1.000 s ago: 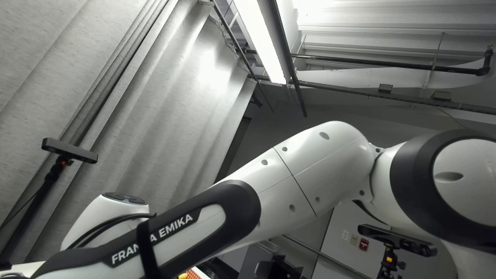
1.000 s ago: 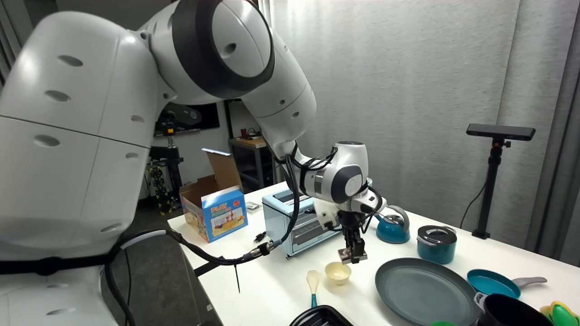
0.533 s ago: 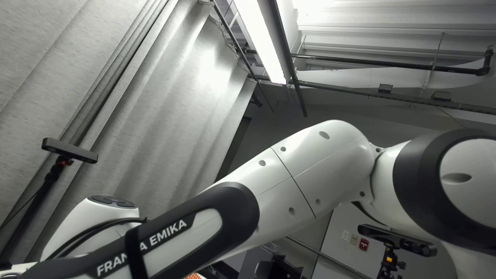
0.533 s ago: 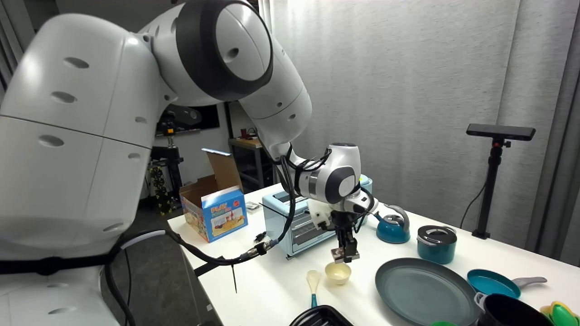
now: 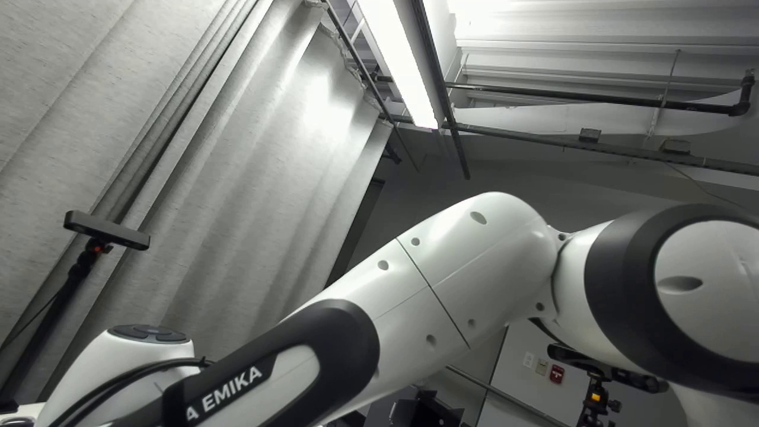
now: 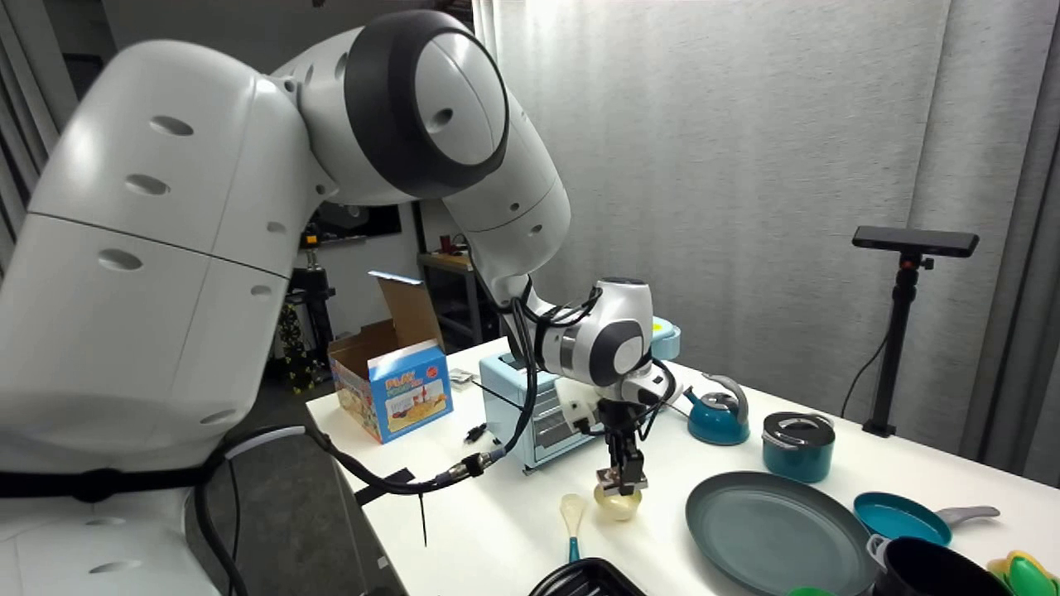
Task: Put the box inside the small bowl
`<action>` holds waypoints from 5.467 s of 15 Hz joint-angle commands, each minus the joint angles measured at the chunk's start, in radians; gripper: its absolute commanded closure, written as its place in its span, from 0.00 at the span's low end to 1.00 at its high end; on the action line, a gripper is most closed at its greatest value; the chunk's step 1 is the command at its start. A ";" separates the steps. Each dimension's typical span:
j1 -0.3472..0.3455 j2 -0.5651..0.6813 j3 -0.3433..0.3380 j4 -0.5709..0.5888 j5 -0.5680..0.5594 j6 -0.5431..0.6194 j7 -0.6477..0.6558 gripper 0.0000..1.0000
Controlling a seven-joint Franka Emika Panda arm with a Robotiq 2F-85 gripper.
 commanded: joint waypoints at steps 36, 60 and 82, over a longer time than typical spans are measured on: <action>0.022 -0.020 -0.057 -0.001 -0.081 -0.035 0.014 0.00; -0.088 -0.450 -0.037 -0.444 -0.242 0.027 -0.020 0.00; -0.232 -0.582 0.020 -0.544 -0.221 0.001 -0.047 0.00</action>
